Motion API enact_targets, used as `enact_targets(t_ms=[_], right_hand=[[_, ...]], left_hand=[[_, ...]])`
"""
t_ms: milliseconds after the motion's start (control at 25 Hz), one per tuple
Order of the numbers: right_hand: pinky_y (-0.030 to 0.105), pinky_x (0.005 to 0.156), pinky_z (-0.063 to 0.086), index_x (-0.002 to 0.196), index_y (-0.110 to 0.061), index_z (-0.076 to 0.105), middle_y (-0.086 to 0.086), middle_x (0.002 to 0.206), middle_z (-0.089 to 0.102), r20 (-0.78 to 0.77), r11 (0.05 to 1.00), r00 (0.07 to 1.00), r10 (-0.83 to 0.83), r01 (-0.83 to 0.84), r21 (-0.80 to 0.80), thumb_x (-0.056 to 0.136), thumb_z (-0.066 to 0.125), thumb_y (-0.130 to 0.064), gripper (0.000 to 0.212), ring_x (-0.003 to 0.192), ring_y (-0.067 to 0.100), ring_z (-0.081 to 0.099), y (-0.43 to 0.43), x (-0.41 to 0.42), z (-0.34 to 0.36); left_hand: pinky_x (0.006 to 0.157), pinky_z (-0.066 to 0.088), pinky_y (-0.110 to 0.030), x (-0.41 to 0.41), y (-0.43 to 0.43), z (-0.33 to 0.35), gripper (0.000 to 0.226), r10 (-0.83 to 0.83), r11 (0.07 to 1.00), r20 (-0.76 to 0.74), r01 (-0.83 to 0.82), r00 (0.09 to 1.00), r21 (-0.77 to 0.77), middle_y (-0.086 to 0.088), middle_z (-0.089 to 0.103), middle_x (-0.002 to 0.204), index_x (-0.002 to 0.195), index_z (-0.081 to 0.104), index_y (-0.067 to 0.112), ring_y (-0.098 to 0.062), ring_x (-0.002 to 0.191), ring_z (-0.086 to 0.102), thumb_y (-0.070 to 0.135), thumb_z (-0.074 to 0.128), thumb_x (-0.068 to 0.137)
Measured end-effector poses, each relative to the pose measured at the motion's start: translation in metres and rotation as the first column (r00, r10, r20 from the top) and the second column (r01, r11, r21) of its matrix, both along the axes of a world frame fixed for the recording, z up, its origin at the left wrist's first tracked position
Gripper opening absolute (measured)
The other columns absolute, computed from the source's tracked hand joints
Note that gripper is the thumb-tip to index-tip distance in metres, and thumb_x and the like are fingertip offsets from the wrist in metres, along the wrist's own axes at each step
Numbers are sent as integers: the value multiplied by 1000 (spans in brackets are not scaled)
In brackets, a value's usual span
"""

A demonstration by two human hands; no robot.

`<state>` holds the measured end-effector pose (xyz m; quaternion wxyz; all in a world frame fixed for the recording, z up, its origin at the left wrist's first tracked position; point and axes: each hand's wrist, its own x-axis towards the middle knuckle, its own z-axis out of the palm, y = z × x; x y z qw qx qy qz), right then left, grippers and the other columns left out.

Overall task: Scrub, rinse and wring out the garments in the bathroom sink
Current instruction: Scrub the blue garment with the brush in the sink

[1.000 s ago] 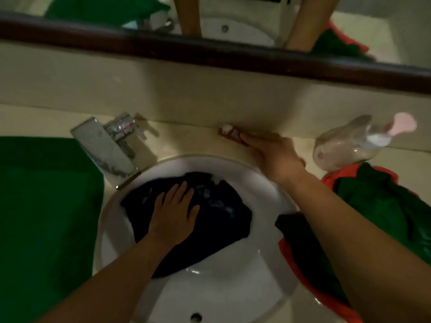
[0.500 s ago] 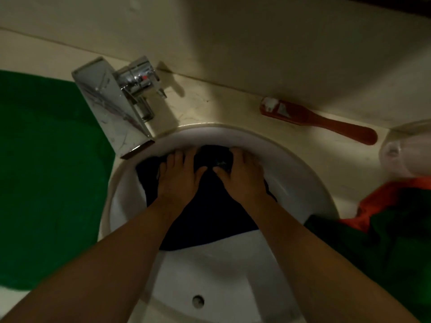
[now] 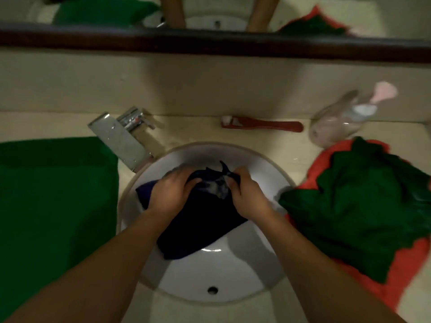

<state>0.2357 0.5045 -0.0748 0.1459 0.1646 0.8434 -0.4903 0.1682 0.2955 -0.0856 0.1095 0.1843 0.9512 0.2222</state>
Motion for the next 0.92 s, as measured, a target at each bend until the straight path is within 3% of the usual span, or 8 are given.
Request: enact_targets(t_ms=[120,200,280,360,480,640,840,920], right_hand=[[42,88,53,121,-21,41,5,107,65,-92,986,982,-165,162,-44,109,41,-39,22,97,20,66,5,35,56],[32,91,53,126,-21,46,-4,112,67,-162,964,951,-264,254,-83,104,53,-45,33,103,9,66,8,57,92],[20,79,49,114,-20,55,-11,100,66,-252,940,908,-335,341,-23,100,63,-41,27,91,-1,64,16,80,129],[19,69,42,97,-20,57,-11,83,62,-345,901,847,-405,433,4,99,66,-34,17,77,1,59,27,106,169],[17,68,42,91,-21,57,-12,79,61,-472,844,746,-470,537,9,98,68,-27,15,73,-1,57,46,142,225],[16,63,40,85,-24,53,-8,75,57,-536,762,654,-534,647,32,97,70,-26,21,65,-3,53,91,177,282],[27,70,43,90,-20,55,-6,79,58,-521,655,588,-619,753,71,98,67,-31,19,68,-2,53,177,206,272],[34,72,45,92,-19,55,-5,81,59,-469,624,586,-660,776,93,98,66,-34,20,76,8,58,219,212,248]], left_hand=[[91,49,-35,3,15,52,49,-104,979,50,94,993,180,-2,66,130,134,61,20,-26,114,63,51,54,96],[94,48,-33,3,29,86,46,-176,936,-2,168,984,310,1,66,130,133,62,22,-20,115,62,46,63,93],[98,50,-35,5,48,121,43,-258,892,-37,253,966,374,5,67,125,129,65,24,-17,112,62,40,72,90],[98,52,-39,10,70,159,42,-368,828,-111,380,923,413,15,64,119,125,65,30,-11,108,62,44,75,87],[97,46,-28,23,104,218,49,-492,733,-206,530,846,426,11,66,121,130,62,38,-9,107,60,58,68,85],[90,37,-21,43,166,282,60,-586,657,-256,636,769,404,7,65,126,142,53,35,-12,108,57,42,77,87],[99,35,-29,69,269,289,58,-685,636,-193,706,703,313,4,58,139,145,47,38,-19,125,51,49,68,92],[103,35,-30,79,315,270,59,-682,657,-201,710,703,254,4,53,146,148,45,34,-20,131,49,48,66,94]])
